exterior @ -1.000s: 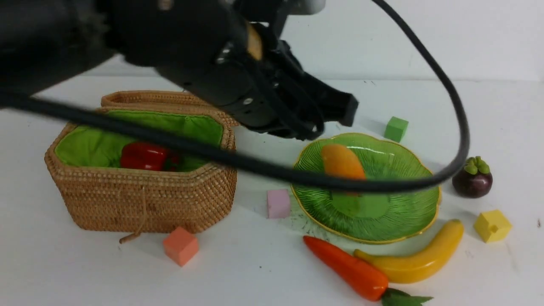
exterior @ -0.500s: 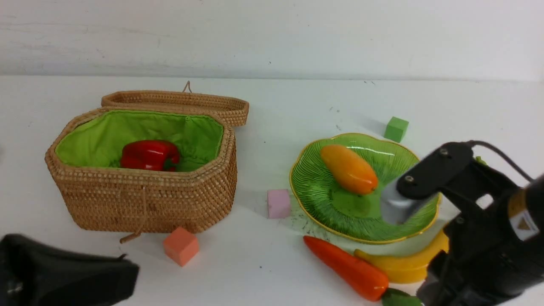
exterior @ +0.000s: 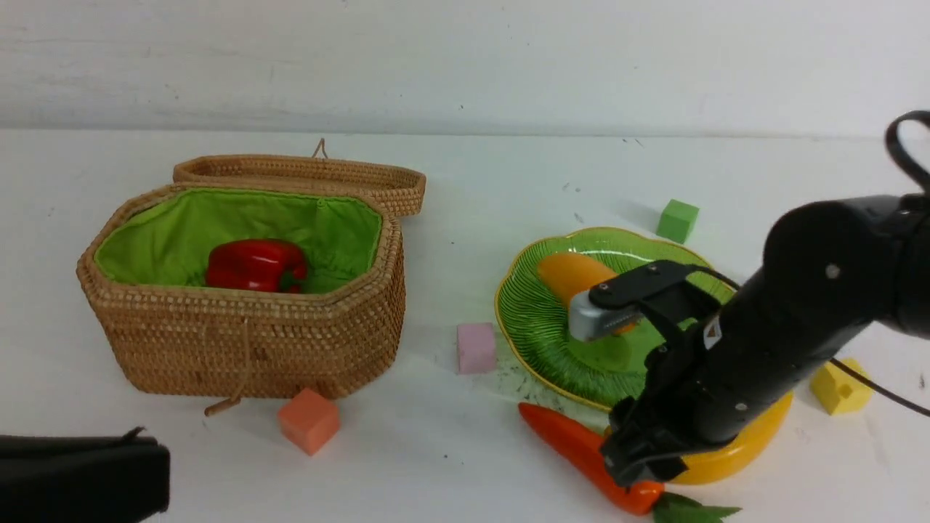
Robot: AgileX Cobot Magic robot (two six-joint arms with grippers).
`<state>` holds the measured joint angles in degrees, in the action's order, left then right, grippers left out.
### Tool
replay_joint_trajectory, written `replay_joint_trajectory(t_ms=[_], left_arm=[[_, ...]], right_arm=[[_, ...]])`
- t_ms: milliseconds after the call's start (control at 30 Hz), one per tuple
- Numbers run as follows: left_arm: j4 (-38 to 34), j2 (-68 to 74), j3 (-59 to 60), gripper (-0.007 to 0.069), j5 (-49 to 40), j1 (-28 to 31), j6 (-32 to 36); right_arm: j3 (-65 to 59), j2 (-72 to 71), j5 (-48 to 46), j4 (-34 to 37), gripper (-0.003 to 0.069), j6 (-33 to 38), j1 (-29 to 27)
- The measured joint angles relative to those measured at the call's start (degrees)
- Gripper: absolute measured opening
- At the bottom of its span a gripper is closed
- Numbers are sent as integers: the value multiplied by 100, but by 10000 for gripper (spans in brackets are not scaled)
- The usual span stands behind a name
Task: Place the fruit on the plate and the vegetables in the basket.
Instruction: Use the right arm to grab a carrot and put it into the left basket
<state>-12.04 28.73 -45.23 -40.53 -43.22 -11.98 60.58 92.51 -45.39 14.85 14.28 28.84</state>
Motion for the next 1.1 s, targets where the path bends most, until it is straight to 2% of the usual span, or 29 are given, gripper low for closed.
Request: replay_joint_trajectory(t_ms=[267,967,1100], left_arm=[[-35,14,0,-13,12,0,0],[-35,14,0,-13,19,0,155],[-35,14,0,-13,19,0,244]], right_arm=[[0,450,460,-133,454,15,-6],[5,1033,521,-16,454,58,-6],[37,1171,544,-15,432,58,-6]])
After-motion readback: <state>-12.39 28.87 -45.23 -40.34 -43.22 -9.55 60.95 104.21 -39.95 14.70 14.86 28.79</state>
